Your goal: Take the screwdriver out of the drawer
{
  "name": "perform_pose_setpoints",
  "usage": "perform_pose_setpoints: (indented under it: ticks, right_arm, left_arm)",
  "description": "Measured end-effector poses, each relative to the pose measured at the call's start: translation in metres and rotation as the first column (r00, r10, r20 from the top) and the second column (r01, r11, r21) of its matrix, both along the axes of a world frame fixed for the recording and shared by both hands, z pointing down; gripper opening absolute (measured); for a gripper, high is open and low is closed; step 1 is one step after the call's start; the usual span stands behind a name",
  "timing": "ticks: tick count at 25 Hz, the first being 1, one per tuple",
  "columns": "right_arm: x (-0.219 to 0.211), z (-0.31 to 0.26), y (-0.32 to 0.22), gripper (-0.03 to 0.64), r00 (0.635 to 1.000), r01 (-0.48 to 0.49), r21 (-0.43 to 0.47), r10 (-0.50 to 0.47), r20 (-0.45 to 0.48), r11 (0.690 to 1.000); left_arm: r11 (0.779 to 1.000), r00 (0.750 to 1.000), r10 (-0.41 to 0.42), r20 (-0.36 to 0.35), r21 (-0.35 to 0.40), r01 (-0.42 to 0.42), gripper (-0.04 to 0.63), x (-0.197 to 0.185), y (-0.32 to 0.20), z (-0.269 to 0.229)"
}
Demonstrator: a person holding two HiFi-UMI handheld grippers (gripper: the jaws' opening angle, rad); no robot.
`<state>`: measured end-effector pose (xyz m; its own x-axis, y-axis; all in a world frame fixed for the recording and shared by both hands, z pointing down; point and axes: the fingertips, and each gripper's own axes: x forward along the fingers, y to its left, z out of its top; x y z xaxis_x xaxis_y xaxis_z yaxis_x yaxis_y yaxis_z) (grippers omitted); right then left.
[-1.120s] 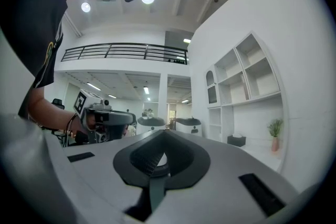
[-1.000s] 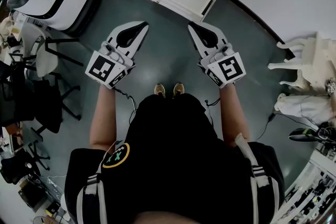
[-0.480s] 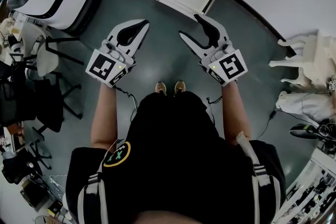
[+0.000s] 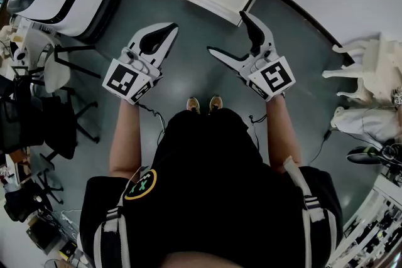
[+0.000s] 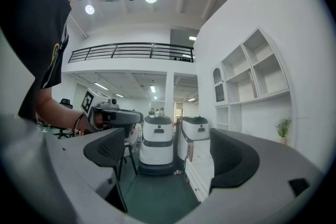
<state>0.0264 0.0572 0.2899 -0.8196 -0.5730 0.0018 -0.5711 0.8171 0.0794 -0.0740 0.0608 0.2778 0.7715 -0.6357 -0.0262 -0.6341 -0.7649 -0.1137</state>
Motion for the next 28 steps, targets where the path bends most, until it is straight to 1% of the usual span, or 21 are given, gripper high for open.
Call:
perform_pose_setpoints:
  ticks: [3, 5, 22, 28]
  right_arm:
    - [-0.002, 0.003, -0.001, 0.554, 1.0, -0.003, -0.008, 0.003, -0.005, 1.0]
    - [-0.005, 0.003, -0.002, 0.584, 1.0, -0.005, -0.012, 0.005, -0.007, 1.0]
    - [0.009, 0.007, -0.008, 0.586, 1.0, -0.029, -0.014, 0.028, -0.012, 0.999]
    - [0.026, 0.008, -0.012, 0.586, 1.0, -0.027, -0.005, 0.027, -0.014, 1.0]
  left_arm:
    - [1.0, 1.0, 0.001, 0.0, -0.002, -0.001, 0.017, -0.002, 0.001, 0.0]
    - [1.0, 1.0, 0.001, 0.0, -0.003, -0.001, 0.017, -0.004, 0.0, -0.001]
    - [1.0, 1.0, -0.007, 0.003, -0.002, 0.007, 0.017, 0.002, -0.001, 0.0]
    - [1.0, 1.0, -0.018, 0.012, 0.001, 0.018, 0.017, 0.018, -0.002, -0.002]
